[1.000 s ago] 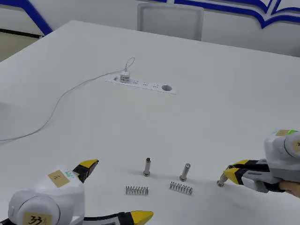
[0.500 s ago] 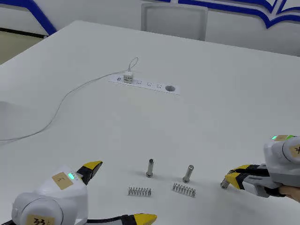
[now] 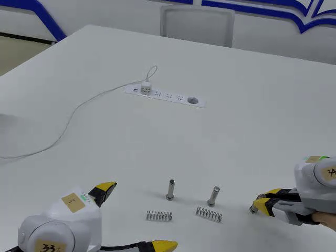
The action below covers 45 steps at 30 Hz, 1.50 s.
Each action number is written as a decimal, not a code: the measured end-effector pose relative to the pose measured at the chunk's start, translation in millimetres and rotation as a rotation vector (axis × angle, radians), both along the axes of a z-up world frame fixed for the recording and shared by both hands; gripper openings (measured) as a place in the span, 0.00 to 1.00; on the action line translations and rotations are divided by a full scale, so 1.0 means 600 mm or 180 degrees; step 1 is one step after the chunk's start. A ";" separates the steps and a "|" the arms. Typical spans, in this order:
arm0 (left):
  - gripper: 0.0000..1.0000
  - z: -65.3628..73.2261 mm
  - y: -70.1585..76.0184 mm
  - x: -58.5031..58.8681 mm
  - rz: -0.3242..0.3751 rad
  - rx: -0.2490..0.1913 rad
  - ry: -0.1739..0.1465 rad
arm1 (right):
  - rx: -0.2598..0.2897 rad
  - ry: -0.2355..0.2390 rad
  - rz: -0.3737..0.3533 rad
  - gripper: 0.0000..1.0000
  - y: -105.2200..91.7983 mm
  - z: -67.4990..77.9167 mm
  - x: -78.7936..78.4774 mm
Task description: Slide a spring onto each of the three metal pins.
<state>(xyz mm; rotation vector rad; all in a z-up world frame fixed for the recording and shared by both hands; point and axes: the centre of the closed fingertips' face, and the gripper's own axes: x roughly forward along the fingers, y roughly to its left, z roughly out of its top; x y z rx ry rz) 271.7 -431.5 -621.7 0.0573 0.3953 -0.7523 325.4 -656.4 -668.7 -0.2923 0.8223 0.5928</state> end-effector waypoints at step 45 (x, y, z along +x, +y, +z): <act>0.99 0.010 -0.007 -0.001 -0.0032 -0.0088 -0.0024 | 0.0113 -0.0266 0.0733 0.18 0.112 0.050 -0.052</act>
